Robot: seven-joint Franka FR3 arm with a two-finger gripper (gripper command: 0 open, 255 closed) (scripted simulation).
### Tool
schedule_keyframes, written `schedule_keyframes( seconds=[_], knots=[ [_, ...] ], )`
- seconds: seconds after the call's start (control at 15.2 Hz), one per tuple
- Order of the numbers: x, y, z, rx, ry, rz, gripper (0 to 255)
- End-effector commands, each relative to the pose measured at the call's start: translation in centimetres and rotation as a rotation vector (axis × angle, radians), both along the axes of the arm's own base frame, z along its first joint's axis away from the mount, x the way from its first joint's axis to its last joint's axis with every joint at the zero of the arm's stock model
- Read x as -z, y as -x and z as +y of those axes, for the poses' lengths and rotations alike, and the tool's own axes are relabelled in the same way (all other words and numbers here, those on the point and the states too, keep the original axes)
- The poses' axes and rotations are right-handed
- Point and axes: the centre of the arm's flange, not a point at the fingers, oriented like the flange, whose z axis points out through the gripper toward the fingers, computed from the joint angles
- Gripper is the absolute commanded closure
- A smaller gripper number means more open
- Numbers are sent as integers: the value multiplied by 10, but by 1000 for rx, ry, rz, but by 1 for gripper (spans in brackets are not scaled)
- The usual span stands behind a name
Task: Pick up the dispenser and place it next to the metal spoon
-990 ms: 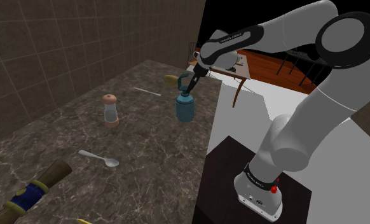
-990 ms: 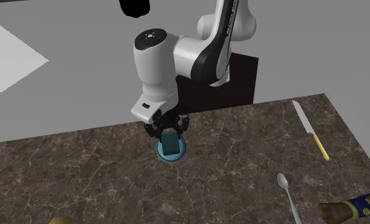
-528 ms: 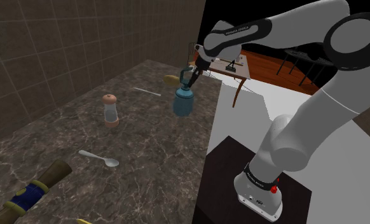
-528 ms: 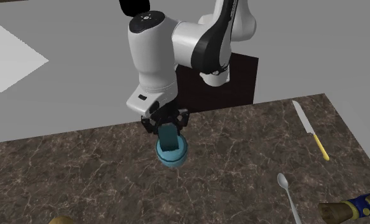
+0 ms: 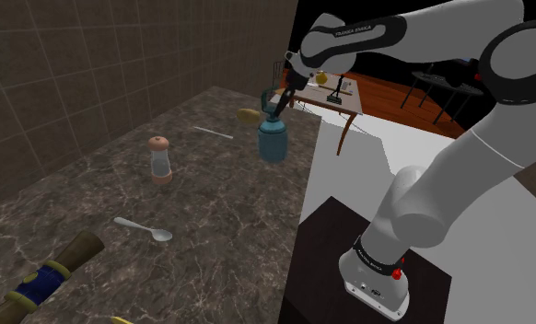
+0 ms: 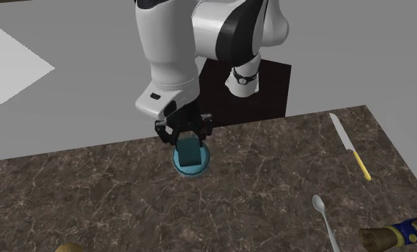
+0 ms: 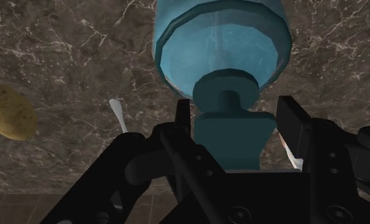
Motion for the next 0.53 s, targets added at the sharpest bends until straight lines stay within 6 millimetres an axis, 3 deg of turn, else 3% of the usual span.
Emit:
schedule_keyframes(
  seconds=[0.0, 0.46],
  knots=[
    [-11, 0, 0, 0, 0, -1, 255],
    [-48, 0, 0, 0, 0, -1, 255]
  ],
)
